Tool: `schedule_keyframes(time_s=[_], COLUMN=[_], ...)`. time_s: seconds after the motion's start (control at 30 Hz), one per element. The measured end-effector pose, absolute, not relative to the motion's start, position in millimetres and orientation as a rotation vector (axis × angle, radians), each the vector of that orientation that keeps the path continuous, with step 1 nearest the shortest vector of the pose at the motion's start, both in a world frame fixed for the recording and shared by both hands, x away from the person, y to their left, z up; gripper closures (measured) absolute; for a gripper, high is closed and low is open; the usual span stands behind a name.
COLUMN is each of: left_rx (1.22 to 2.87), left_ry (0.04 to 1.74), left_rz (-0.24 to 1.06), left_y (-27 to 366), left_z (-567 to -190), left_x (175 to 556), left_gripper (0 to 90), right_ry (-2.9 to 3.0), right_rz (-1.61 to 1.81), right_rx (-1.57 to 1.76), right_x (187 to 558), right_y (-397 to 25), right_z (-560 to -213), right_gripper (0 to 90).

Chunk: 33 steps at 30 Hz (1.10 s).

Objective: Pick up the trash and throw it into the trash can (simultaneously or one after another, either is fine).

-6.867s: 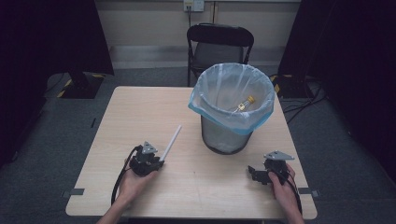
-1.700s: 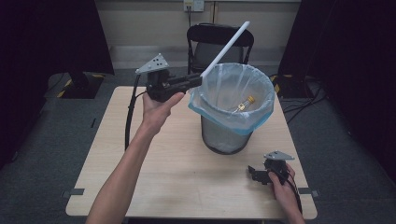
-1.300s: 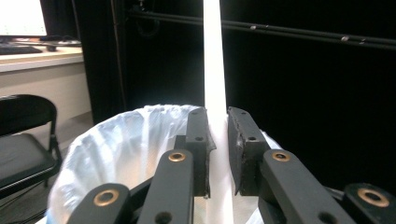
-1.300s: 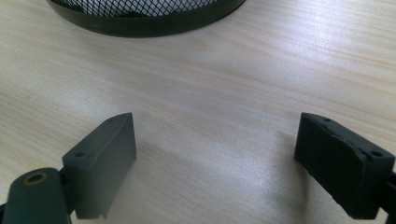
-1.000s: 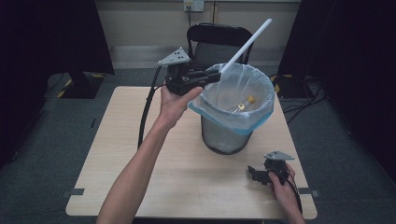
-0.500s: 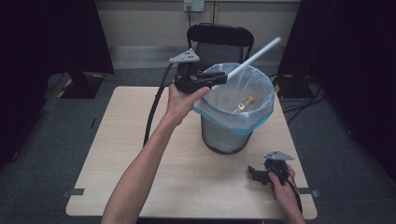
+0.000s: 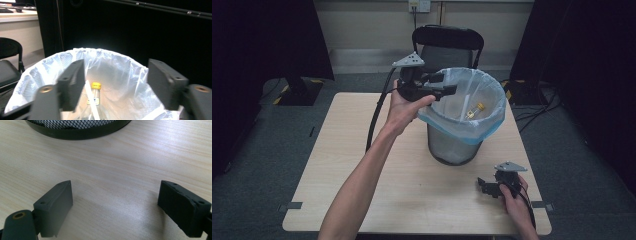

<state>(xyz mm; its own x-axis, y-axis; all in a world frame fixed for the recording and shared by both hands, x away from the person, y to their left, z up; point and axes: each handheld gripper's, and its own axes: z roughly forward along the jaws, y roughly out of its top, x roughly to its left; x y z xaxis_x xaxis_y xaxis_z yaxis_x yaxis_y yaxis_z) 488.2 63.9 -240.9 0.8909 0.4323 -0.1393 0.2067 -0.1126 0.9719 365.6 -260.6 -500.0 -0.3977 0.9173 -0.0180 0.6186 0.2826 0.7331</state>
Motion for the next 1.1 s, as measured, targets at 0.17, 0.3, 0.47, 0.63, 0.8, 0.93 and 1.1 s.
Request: schedule_keyframes(time_s=[0.17, 0.3, 0.47, 0.63, 0.8, 0.93, 1.1], left_rx=[1.688, 1.703, 1.685, 1.685, 1.654, 1.666, 1.664], left_ry=[0.497, 0.507, 0.514, 0.528, 0.544, 0.562, 0.583], left_rz=[0.199, 0.210, 0.225, 0.243, 0.249, 0.275, 0.326], left_y=[64.9, 67.7, 76.8, 85.5, 103.1, 109.5, 124.4], left_z=[-241.5, -241.5, -240.9, -243.0, -247.5, -247.7, -247.6], left_x=[488.0, 487.5, 485.7, 486.8, 488.0, 487.4, 485.3], left_gripper=[20.2, 16.0, 15.7, 16.1, 16.4, 21.3, 22.2], right_ry=[2.118, 2.118, 2.118, 2.118, 2.118, 2.118, 2.117], right_rz=[0.910, 0.910, 0.910, 0.910, 0.910, 0.910, 0.910], right_rx=[1.378, 1.378, 1.377, 1.377, 1.376, 1.376, 1.378], right_x=[365.6, 365.6, 365.6, 365.6, 365.6, 365.6, 365.6], right_y=[-260.6, -260.5, -260.6, -260.6, -260.6, -260.6, -260.5], right_z=[-500.1, -500.1, -500.1, -500.1, -500.1, -500.1, -500.1], right_gripper=[11.8, 11.8, 11.8, 11.8, 11.8, 11.8, 11.8])
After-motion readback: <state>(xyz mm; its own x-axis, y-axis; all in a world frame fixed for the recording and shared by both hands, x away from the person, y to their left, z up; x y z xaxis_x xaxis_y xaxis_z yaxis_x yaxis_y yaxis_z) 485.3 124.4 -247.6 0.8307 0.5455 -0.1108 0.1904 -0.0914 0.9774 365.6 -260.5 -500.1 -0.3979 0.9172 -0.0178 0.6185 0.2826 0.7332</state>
